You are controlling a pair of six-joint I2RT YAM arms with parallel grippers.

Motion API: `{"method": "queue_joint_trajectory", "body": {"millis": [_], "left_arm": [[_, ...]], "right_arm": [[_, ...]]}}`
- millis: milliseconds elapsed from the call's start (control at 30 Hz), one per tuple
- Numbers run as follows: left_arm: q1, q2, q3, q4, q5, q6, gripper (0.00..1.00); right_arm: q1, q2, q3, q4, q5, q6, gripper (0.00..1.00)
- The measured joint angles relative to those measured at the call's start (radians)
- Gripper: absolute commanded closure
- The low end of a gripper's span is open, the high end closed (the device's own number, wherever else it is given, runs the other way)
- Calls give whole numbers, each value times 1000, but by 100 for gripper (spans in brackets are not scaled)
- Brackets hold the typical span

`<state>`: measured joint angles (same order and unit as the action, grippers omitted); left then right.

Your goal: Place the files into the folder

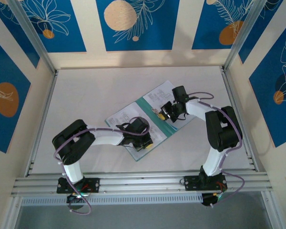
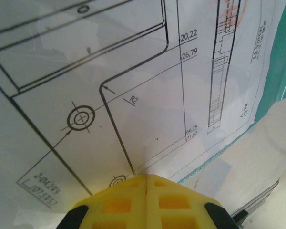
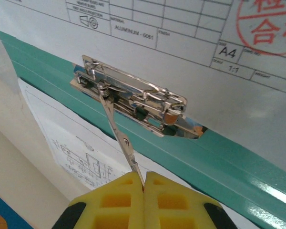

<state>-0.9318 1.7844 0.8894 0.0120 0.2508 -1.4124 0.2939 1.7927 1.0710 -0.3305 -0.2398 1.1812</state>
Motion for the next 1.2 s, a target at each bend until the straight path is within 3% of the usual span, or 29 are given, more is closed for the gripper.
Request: {"method": "queue_joint_trajectory", "body": {"millis": [467, 1200], "left_arm": [[0, -23, -24, -4, -11, 0, 100], [0, -35, -38, -6, -16, 0, 100]], "right_arm": [[-4, -5, -66, 73, 14, -19, 100], [-11, 24, -29, 20, 31, -22, 100]]}}
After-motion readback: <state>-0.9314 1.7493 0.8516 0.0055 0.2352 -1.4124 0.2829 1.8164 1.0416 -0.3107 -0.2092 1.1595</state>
